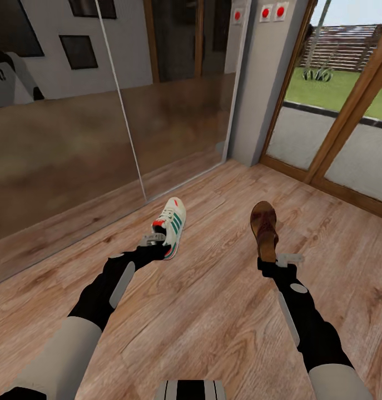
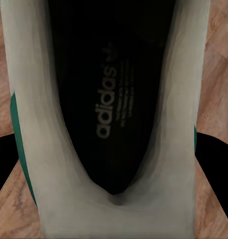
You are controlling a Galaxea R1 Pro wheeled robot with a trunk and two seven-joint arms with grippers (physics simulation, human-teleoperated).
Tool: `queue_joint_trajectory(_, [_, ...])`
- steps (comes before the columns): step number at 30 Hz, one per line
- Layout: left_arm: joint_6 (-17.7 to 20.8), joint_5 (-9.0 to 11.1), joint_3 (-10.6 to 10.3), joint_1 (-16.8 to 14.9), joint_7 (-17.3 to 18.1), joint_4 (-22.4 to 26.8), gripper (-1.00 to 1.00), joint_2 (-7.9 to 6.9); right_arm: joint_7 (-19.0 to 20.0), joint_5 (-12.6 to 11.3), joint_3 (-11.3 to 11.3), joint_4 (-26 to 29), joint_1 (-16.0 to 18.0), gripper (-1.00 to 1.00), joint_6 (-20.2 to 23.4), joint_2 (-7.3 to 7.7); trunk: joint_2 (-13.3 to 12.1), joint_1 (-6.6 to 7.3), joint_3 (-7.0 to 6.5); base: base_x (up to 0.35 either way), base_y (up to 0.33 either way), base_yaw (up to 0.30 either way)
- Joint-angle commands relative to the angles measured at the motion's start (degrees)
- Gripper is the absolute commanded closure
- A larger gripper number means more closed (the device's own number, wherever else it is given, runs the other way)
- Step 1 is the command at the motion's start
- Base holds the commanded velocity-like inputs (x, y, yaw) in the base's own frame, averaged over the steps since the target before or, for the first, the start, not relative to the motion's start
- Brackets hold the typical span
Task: Pick up the two gym shoes and the two sandals from the corridor floor and place them onto the hallstand (shoe rack) in the corridor, making sure they are on the rack and not on the floor. Arrange them so the two gym shoes are next to each other and the two sandals are next to each other.
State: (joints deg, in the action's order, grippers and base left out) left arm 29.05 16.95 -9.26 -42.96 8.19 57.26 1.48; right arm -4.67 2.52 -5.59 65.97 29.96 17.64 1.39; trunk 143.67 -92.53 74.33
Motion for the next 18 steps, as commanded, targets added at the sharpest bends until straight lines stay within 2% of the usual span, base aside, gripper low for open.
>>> queue_joint_trajectory(1, [0.31,0.1,0.03,-0.02,-0.02,0.04,1.0,0.01,-0.26,0.03,0.05,0.06,0.01,1.0,0.38,0.01,0.0,0.03,-0.28,0.0,0.0,0.0])
queue_joint_trajectory(18, [0.39,0.11,0.09,-0.02,-0.02,0.04,1.0,0.01,-0.26,0.03,0.05,-0.14,0.01,1.0,0.37,0.01,-0.23,0.47,-5.66,0.0,0.0,0.0])
